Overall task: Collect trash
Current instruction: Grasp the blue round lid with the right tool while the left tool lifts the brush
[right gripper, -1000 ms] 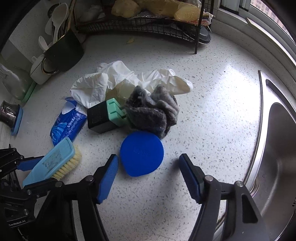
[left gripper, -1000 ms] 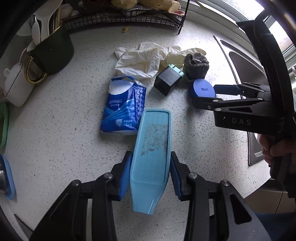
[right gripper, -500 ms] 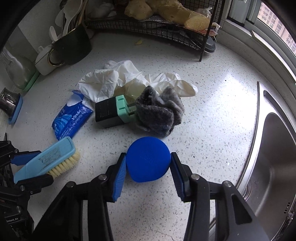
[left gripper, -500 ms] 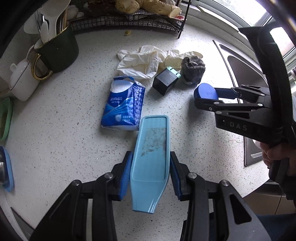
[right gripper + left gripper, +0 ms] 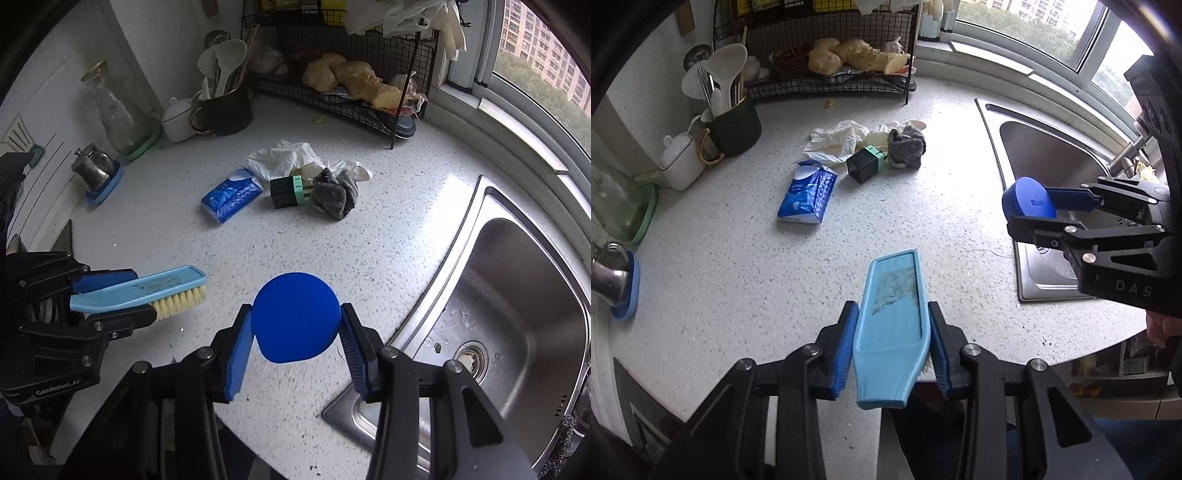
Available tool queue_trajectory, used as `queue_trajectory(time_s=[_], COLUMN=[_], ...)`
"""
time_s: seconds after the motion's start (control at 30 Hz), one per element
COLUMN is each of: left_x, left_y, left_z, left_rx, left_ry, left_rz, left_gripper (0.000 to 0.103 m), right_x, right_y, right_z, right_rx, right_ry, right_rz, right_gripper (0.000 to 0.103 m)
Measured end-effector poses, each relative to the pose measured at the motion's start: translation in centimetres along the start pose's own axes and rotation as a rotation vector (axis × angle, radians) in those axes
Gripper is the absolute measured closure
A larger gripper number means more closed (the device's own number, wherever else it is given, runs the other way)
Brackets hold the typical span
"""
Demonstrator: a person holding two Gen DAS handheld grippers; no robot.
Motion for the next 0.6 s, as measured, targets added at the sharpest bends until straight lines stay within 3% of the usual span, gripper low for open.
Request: queue_trajectory(time_s=[0.23, 0.6], left_x=[-4.1, -9.1], left_y=[-5.7, -15.3], left_z=[-4.0, -6.2], left_rx=[-0.056, -0.041], left_ry=[0.027, 0.047], left_rz=[-0.009, -0.03], left_gripper=[0.069, 0.069], right_x=[1.9, 4.9], right_y=[-6.4, -15.5], right_z=[-4.8, -8.4], right_rx=[-0.069, -0.057], right_ry=[0.025, 0.039], right_rz=[-0.032, -0.047], right_gripper=[0.06, 0.06])
Point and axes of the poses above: each gripper's, at about its wrist camera, not at the fingertips, and z roughly the way its jaws point, x to its left, y to its top, the point moved 4 cm from there along z, roughly the way its jaws point, and after that the axes turned 9 degrees about -z, right-handed, at the moved point
